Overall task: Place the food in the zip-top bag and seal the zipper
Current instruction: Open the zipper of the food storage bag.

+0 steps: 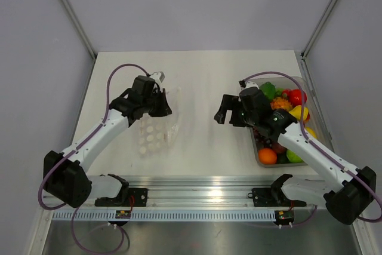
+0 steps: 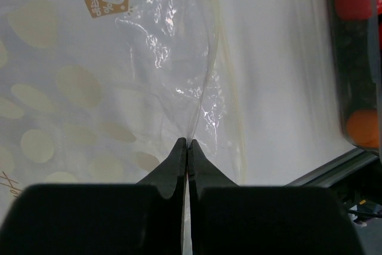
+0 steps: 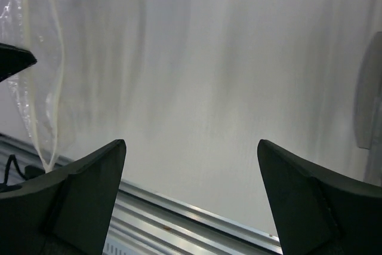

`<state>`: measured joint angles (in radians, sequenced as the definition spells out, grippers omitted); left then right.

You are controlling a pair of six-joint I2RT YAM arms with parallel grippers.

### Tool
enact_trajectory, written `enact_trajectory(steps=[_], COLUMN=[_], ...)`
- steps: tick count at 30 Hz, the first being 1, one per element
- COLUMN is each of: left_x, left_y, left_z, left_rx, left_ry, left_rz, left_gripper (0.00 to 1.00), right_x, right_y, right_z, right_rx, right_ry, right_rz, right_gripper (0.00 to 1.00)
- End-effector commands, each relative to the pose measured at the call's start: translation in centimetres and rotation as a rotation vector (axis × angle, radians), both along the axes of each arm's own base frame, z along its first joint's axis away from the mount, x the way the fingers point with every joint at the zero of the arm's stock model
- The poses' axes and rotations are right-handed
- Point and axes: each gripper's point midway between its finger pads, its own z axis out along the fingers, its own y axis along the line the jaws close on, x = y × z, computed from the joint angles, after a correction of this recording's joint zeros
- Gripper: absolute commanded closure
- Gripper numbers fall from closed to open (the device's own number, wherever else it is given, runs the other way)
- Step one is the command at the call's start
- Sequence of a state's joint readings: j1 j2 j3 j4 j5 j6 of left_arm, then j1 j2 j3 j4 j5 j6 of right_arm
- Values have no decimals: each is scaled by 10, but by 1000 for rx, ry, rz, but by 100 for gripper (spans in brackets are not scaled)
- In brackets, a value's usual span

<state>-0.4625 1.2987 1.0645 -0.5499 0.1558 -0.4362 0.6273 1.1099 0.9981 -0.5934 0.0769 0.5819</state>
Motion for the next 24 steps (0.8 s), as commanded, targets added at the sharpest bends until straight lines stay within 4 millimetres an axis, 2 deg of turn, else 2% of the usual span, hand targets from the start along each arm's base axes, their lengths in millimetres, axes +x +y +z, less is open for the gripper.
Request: enact_trajectory(steps=[1,2,3,4,5,6,8,9,10,13,14,19,20,24], left_x=[-4,-5,-7,-8,-10,-11,-14,-13,-15,-19,-20,-25,-26,-27], left_y=[-21,-23,-26,-27,-28,-29,-27,-25,-24,-22,-21,-22,-24,-24], left_z=[40,42,45,47,51,53,57,57,57,58,58,58,59,59], left_rx=[-158,-175,-195,-208,-221,-233,-242,-241,-241,-246,-247,-265,-271,-273], left_ry=[-81,-80,-77,-79,-83,-84,-94,-97,-98,-104,-105,-103,-102,-103], left_rz=[-46,-45,-57,-61,-67,-67,-57,-42,-40,-37,-37,-46,-53,-56], left_gripper=[100,100,100,100,100,100,100,100,100,100,100,100,100,100], right_x=[0,5,6,2,6,10,15,16,16,22,24,21,23,20], right_y=[70,82,94,106,116,122,134,138,142,149,151,170,173,180], right_z=[43,41,52,54,49,55,53,53,53,48,42,48,40,32], right_rx=[237,249,269,285,286,303,339,353,369,384,379,434,427,426], right_ry=[-23,-10,-24,-13,-1,-4,14,20,28,38,51,64,80,106], right_rz=[147,161,187,219,227,223,214,216,219,212,212,279,281,290], right_gripper=[1,1,1,1,1,1,8,11,19,29,30,32,32,38])
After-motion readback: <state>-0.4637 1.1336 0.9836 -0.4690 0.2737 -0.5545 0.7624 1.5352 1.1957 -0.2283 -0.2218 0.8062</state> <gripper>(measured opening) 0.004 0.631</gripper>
